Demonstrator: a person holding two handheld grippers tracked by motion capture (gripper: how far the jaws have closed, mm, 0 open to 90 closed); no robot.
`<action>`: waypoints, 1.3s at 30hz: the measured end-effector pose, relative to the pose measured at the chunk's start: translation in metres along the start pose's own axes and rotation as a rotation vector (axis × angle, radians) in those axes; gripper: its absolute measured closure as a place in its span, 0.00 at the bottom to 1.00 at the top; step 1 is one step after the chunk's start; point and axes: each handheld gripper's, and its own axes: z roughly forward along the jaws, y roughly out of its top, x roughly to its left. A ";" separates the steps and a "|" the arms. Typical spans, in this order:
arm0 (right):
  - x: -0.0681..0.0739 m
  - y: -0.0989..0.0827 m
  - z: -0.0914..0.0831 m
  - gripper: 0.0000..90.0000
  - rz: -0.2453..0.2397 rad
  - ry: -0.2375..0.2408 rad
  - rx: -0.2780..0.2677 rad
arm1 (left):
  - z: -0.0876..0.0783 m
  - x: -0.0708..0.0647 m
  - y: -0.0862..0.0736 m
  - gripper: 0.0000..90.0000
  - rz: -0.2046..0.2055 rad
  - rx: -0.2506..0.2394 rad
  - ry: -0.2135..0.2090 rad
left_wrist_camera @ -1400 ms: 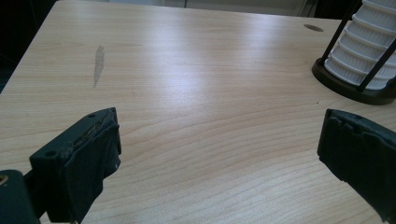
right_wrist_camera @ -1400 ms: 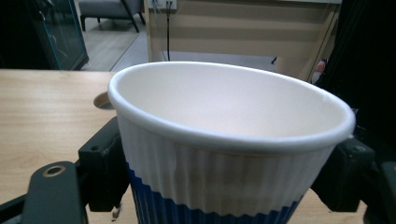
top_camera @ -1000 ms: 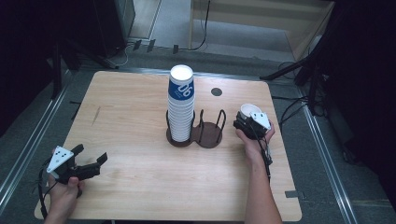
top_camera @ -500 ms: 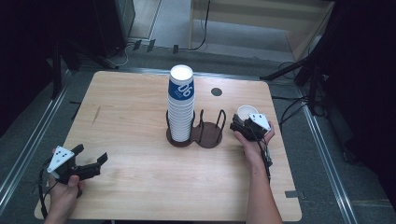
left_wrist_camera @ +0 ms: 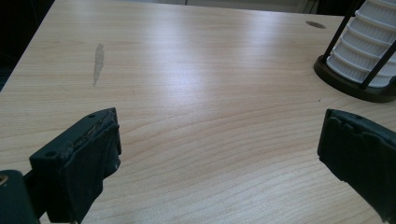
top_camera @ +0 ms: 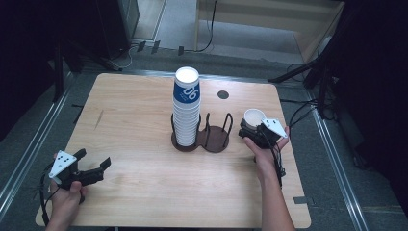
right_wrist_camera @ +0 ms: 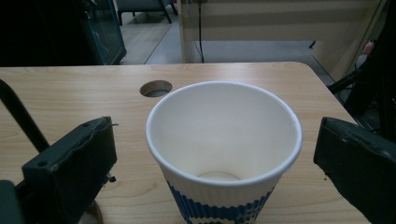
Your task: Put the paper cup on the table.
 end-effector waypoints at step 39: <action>-0.022 -0.024 -0.094 0.00 -0.012 0.023 -0.103 | 0.000 -0.001 0.000 0.00 0.005 -0.001 0.010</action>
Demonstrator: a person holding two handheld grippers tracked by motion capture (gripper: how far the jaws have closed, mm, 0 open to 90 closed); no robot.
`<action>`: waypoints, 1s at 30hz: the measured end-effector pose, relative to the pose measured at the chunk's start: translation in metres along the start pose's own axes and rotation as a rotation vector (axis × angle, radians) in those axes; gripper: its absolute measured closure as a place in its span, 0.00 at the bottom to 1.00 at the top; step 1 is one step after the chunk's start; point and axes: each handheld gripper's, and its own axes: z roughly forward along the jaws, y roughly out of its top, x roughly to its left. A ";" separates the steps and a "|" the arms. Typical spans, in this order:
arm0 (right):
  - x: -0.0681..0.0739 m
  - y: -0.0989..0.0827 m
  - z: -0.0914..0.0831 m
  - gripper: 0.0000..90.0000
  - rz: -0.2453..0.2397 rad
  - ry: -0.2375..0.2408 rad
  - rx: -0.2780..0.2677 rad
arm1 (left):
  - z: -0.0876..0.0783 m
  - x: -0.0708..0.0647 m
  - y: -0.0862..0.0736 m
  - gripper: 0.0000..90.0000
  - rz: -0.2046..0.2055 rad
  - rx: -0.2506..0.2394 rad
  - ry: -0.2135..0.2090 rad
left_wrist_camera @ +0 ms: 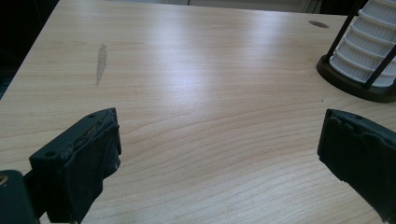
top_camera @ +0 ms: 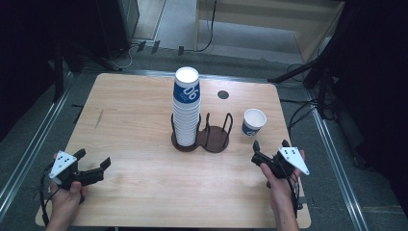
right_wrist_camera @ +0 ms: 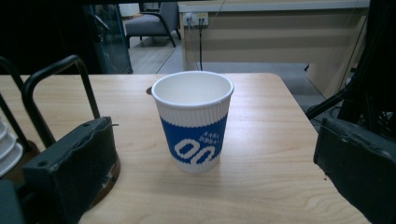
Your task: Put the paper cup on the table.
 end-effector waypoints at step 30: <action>-0.038 -0.042 -0.048 0.00 -0.050 -0.026 0.107 | -0.001 -0.002 0.000 0.00 0.008 0.001 0.033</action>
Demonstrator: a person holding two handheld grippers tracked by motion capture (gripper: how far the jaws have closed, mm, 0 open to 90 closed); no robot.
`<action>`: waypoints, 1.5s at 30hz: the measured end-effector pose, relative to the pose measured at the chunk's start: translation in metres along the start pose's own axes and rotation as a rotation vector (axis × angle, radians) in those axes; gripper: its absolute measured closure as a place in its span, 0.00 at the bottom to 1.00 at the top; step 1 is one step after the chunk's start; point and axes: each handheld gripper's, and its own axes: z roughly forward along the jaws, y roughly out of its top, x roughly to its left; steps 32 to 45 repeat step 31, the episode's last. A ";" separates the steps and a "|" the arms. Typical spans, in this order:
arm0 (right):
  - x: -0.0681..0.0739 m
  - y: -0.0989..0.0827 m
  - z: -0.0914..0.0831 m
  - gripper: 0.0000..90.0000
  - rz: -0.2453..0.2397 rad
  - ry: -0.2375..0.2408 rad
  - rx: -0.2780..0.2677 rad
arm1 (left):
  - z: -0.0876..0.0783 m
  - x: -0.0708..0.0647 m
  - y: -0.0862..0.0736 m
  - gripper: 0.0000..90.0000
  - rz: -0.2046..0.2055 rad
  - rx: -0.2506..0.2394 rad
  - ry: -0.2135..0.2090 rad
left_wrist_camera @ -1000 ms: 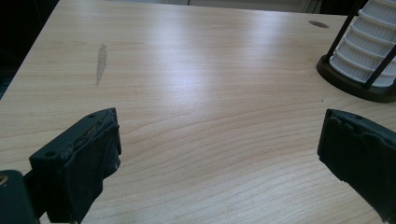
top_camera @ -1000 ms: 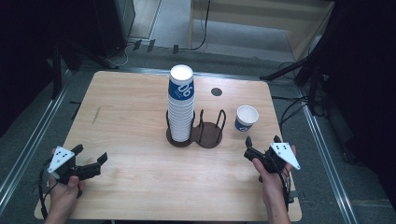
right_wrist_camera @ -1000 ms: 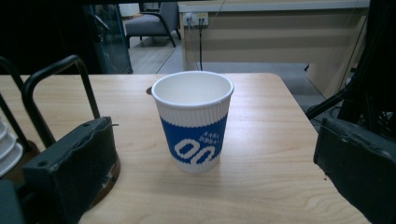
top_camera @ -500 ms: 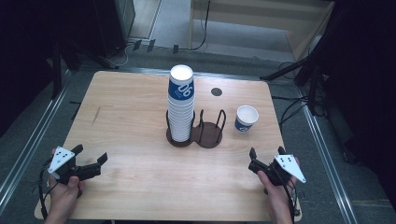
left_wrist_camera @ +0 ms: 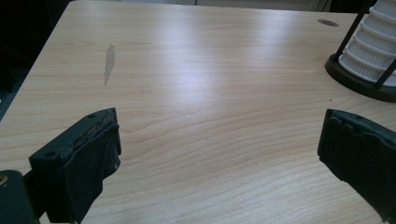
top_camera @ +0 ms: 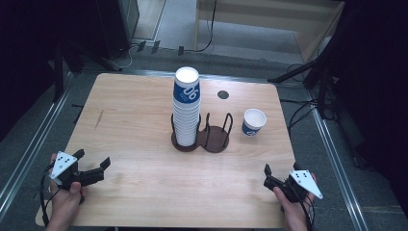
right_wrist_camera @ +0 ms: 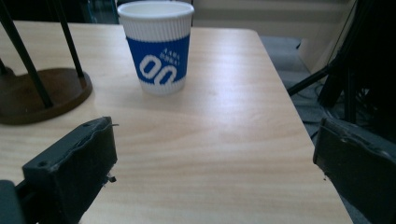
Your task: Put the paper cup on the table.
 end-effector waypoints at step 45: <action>-0.025 -0.015 -0.015 0.13 0.073 -0.119 0.028 | 0.000 0.002 0.000 0.00 -0.024 0.010 -0.021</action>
